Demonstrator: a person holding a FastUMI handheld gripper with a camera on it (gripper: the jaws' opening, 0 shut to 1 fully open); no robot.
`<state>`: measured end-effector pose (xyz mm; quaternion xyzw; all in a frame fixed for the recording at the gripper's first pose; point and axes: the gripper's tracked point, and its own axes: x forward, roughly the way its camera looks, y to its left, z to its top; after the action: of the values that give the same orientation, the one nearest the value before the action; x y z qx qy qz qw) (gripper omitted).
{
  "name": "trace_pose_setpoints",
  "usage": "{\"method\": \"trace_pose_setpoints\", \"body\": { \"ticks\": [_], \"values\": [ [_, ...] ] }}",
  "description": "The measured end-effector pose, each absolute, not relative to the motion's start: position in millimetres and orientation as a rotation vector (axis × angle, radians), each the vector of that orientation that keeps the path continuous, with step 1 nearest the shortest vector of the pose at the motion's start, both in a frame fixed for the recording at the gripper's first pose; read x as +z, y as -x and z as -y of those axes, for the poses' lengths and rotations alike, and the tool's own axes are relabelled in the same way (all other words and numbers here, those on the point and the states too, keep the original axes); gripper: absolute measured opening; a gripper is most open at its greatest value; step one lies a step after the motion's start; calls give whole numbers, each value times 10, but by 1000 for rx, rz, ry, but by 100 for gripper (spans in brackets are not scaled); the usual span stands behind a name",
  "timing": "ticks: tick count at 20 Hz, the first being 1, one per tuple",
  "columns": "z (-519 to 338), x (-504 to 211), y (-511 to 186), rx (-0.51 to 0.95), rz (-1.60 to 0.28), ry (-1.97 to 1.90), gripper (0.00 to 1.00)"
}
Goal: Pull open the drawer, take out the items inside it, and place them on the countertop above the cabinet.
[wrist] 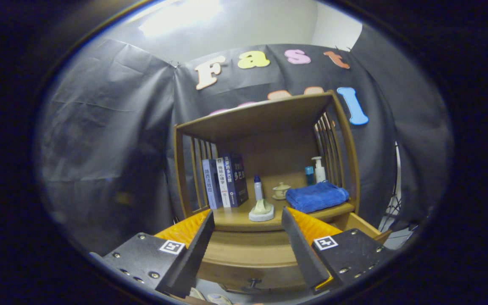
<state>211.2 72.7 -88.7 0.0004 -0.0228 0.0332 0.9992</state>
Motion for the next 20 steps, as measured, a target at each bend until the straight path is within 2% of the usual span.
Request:
{"method": "trace_pose_setpoints", "body": {
  "ticks": [7,20],
  "values": [
    [-608,-1340,-1696,42,36,25,95],
    [-301,-1836,-1807,-70,-135,4,95]
  ]
}}
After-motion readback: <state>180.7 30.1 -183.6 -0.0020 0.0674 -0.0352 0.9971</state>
